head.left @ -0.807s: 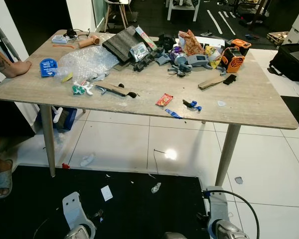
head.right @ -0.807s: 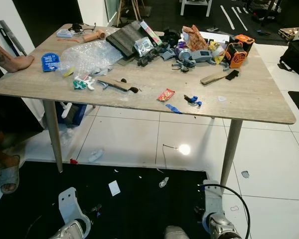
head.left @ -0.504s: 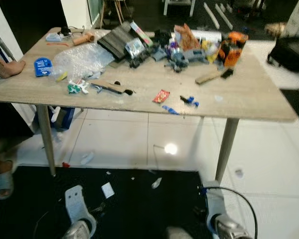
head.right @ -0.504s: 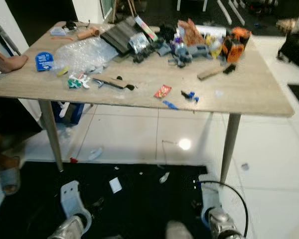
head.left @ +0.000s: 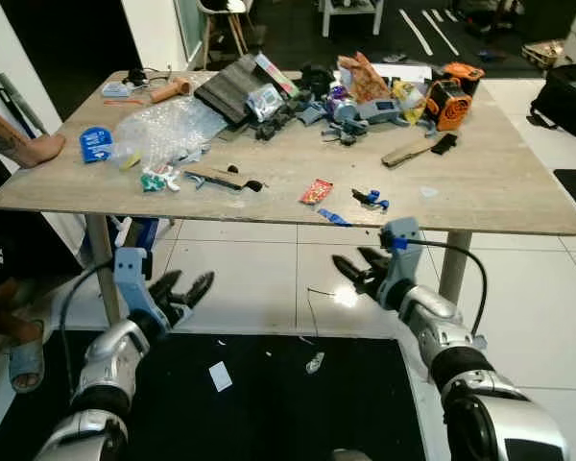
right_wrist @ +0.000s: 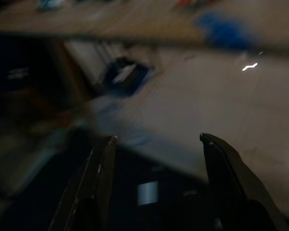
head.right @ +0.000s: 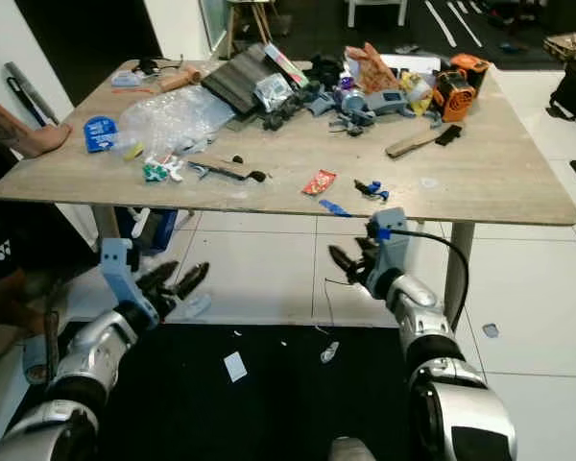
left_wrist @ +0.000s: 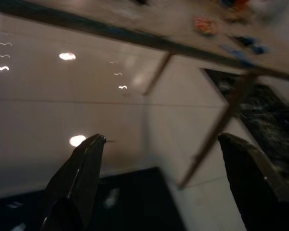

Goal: Picking trash to rubbish bin

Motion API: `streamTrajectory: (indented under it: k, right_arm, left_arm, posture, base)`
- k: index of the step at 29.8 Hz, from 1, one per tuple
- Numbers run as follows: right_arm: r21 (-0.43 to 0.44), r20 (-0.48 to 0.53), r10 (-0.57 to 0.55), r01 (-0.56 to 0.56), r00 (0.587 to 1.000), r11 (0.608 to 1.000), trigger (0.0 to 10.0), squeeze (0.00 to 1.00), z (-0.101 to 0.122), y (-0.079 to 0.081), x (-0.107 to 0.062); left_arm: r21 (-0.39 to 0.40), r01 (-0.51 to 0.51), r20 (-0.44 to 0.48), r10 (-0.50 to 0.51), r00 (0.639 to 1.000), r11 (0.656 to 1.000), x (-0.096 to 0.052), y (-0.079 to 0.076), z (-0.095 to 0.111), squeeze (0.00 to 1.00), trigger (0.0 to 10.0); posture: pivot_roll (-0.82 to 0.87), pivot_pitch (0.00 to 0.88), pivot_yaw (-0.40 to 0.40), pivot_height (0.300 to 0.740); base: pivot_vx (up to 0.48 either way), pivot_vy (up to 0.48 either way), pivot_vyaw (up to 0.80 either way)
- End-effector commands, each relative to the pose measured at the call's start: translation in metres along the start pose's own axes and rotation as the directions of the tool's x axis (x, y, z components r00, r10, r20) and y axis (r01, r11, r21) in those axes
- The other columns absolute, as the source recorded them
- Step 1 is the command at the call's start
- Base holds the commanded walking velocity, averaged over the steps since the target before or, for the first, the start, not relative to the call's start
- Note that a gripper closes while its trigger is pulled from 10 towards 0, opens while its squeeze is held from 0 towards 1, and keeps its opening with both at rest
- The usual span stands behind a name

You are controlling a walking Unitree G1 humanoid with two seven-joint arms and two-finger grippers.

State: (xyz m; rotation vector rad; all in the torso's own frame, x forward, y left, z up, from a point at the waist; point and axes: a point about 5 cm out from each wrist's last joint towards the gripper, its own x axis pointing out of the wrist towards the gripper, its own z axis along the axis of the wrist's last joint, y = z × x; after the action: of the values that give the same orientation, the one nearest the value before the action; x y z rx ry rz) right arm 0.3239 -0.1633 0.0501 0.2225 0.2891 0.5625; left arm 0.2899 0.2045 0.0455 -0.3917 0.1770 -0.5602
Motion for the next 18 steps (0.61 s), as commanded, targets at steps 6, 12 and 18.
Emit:
streamTrajectory:
  k: [6, 12, 18]
  right_arm:
    - [-0.006, 0.061, 0.269, -0.269, 0.961, 0.963, 10.0, 0.0, 0.024, 0.019, 0.008]
    - [-0.001, 0.15, 0.447, -0.452, 0.882, 0.892, 10.0, 0.0, 0.051, 0.039, 0.007]
    - [-0.029, 0.241, 0.492, -0.5, 0.837, 0.865, 10.0, 0.0, 0.071, 0.059, 0.004]
  left_arm:
    - [0.012, 0.366, 0.084, -0.365, 0.927, 0.931, 0.009, -0.046, 0.03, 0.0, 10.0]
    - [0.027, 0.486, 0.162, -0.484, 0.86, 0.873, 0.005, -0.08, 0.043, 0.0, 10.0]
    - [0.021, 0.346, 0.254, -0.339, 0.906, 0.938, 0.016, -0.09, 0.048, 0.0, 10.0]
  posture:
    - [-0.12, 0.0, 0.007, 0.74]
    - [-0.12, 0.0, 0.002, 0.74]
    - [-0.12, 0.0, -0.002, 0.74]
  base:
    - [0.0, 0.0, 0.0]
    - [0.0, 0.0, 0.0]
    - [0.0, 0.0, 0.0]
